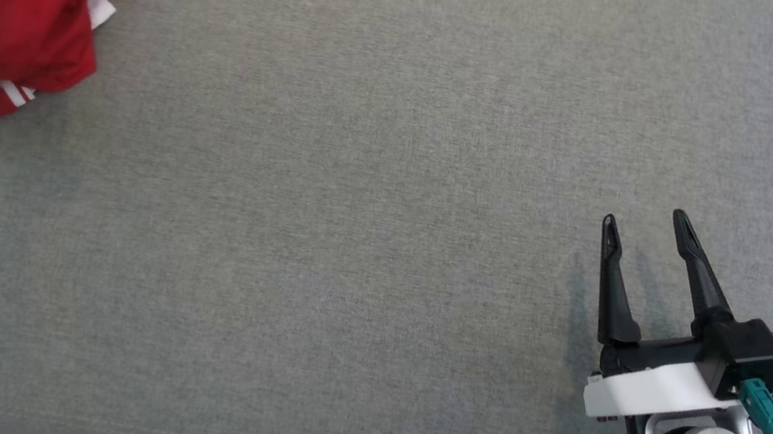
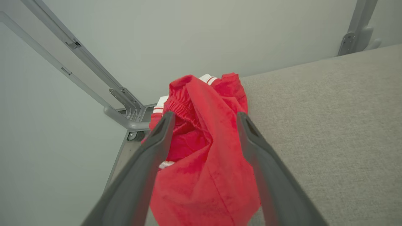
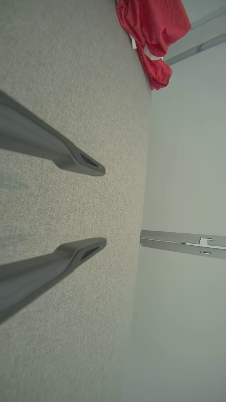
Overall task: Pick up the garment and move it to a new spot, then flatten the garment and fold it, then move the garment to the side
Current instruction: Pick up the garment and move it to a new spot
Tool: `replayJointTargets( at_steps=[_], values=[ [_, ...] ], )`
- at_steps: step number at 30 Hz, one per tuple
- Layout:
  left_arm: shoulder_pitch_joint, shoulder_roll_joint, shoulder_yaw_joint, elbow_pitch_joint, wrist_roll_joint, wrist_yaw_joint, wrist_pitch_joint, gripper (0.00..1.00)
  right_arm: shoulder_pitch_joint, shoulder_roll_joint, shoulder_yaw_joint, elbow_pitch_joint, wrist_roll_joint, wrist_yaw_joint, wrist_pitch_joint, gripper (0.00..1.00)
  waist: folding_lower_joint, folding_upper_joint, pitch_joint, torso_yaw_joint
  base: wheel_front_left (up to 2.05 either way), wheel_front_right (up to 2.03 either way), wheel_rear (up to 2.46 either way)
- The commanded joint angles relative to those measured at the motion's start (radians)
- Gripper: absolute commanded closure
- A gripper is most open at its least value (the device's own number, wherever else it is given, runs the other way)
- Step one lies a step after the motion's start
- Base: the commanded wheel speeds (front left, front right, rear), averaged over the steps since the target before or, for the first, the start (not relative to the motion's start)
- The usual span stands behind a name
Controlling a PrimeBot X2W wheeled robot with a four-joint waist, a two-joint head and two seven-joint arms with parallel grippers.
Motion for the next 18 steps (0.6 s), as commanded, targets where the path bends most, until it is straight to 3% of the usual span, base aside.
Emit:
replayJointTargets(
  at_steps=[1, 11, 12, 13, 15, 18],
  values=[
    [-0.013, 0.014, 0.006, 0.02, -0.006, 0.001, 0.001, 0.0, -0.018, -0.002, 0.001, -0.006, -0.004, 0.0, -0.003, 0.0, -0.0001, 0.0095, 0.088, -0.085, 0.0, 0.0, 0.0],
    [-0.013, 0.012, 0.044, 0.231, -0.071, 0.009, 0.022, 0.0, -0.03, -0.002, 0.002, -0.002, 0.006, 0.0, -0.003, 0.0, -0.0001, 0.0095, 0.11, -0.106, 0.0, 0.0, 0.0],
    [-0.016, 0.014, 0.043, 0.242, -0.07, 0.01, 0.018, 0.13, -0.03, -0.002, 0.001, -0.001, 0.006, 0.0, -0.003, 0.0, -0.0001, 0.0095, 0.109, -0.105, 0.0, 0.0, 0.0],
    [-0.02, 0.016, 0.041, 0.252, -0.067, 0.012, 0.013, 0.52, -0.03, -0.002, 0.001, -0.001, 0.007, 0.0, -0.003, 0.0, -0.0001, 0.0095, 0.108, -0.103, 0.0, 0.0, 0.0],
    [-0.026, 0.018, 0.038, 0.269, -0.066, 0.014, 0.005, 1.0, -0.032, -0.002, 0.002, 0.001, 0.007, 0.0, -0.003, 0.0, -0.0001, 0.0095, 0.104, -0.101, 0.0, 0.0, 0.0],
    [-0.029, 0.018, 0.033, 0.292, -0.071, 0.012, -0.002, 1.0, -0.035, -0.002, 0.008, 0.005, 0.011, 0.0, -0.003, 0.0, -0.0001, 0.0095, 0.091, -0.099, 0.0, 0.0, 0.0]
  ],
)
